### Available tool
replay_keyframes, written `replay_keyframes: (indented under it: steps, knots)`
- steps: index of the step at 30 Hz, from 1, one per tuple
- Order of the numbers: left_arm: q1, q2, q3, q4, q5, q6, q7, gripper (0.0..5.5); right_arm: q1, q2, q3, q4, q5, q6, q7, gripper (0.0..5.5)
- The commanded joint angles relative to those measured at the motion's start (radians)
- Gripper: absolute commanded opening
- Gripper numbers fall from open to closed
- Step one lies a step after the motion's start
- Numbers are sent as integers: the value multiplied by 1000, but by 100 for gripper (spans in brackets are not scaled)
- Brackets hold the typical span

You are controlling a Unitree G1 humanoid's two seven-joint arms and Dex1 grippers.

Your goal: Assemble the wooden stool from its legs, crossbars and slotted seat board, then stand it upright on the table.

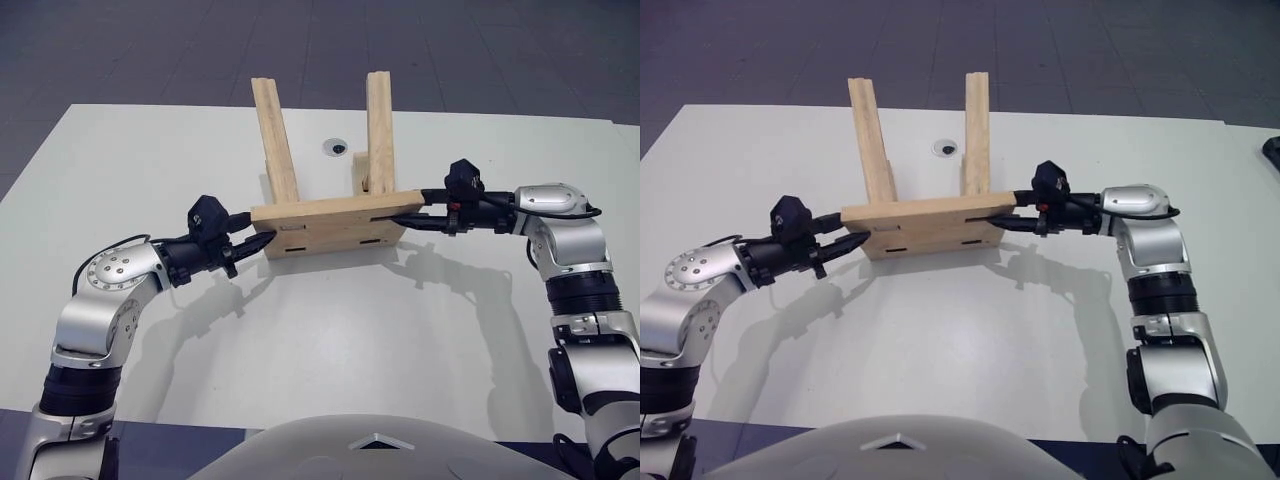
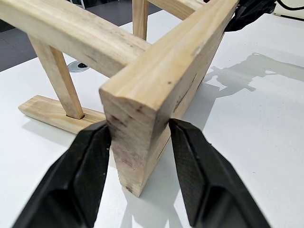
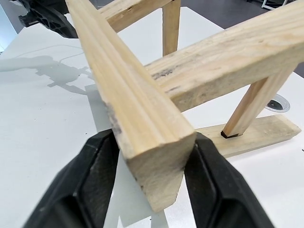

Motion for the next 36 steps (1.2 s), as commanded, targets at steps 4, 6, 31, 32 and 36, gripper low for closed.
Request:
replay_keyframes:
  steps: [4, 6, 31, 32, 36]
  knots:
    - [-86, 81, 41, -65, -155, 114, -151, 194, -37, -91, -16, -322, 172, 431, -14, 191]
    - [-136, 115, 91, -125, -283, 205, -184, 194, -112, -92, -65, -383, 276, 620, -46, 190]
    - [-1378, -242, 339, 1378, -294, 451, 545, 240, -1006, 452, -958, 787, 367, 622, -1426, 311]
    - [-1379, -240, 329, 1389, -269, 430, 531, 251, -1008, 449, -956, 803, 368, 610, -1434, 322]
    - [-1381, -223, 312, 1406, -193, 373, 428, 322, -1004, 420, -945, 836, 376, 597, -1453, 388]
